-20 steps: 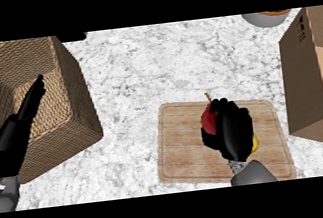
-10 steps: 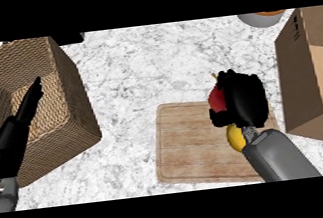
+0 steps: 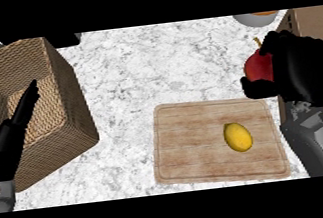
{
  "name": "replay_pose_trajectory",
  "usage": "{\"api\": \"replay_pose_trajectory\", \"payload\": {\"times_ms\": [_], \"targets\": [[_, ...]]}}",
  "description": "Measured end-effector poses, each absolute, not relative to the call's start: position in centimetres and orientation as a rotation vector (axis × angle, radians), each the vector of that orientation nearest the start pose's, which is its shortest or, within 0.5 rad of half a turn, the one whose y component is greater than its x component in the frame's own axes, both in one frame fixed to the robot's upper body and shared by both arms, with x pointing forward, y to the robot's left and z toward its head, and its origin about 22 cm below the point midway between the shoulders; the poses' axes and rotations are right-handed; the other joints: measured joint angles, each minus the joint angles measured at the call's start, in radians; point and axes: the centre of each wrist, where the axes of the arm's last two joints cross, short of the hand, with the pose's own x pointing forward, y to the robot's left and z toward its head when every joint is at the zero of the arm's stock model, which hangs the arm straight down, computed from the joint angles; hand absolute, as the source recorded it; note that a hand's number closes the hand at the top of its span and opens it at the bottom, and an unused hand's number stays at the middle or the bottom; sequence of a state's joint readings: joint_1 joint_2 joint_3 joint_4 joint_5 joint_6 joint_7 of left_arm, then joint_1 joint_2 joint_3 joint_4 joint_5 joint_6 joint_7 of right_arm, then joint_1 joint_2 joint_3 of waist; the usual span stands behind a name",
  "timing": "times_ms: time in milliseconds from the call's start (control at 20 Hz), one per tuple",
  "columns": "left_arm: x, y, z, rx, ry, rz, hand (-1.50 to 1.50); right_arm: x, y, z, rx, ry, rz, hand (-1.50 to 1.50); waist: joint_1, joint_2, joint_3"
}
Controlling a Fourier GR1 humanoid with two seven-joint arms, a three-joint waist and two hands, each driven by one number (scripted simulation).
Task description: Pick the pear from the cutting board and place it in the cardboard box
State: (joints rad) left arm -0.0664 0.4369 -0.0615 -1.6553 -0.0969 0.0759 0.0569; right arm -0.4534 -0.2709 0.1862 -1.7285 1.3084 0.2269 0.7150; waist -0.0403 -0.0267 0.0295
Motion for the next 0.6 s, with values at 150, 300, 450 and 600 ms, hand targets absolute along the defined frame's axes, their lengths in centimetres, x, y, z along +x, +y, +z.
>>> {"api": "replay_pose_trajectory", "payload": {"times_ms": [150,300,450,600], "targets": [[25.5,29.9,6.7,0.421,-1.64,-0.415,0.0,29.7,-20.4,18.2,-1.553,-1.177,0.713,1.5,0.0,0.001,0.0],[25.5,29.8,6.6,0.431,-1.64,-0.413,0.0,29.2,-22.8,19.5,-1.577,-1.146,0.653,1.5,-0.001,0.002,0.001],[25.6,29.7,6.8,0.426,-1.637,-0.407,0.0,29.0,-25.4,20.6,-1.59,-1.096,0.615,1.5,0.003,0.004,0.0],[25.8,29.6,6.9,0.411,-1.641,-0.409,0.0,28.9,-27.9,20.9,-1.592,-1.044,0.598,1.5,0.009,0.007,-0.001]]}}
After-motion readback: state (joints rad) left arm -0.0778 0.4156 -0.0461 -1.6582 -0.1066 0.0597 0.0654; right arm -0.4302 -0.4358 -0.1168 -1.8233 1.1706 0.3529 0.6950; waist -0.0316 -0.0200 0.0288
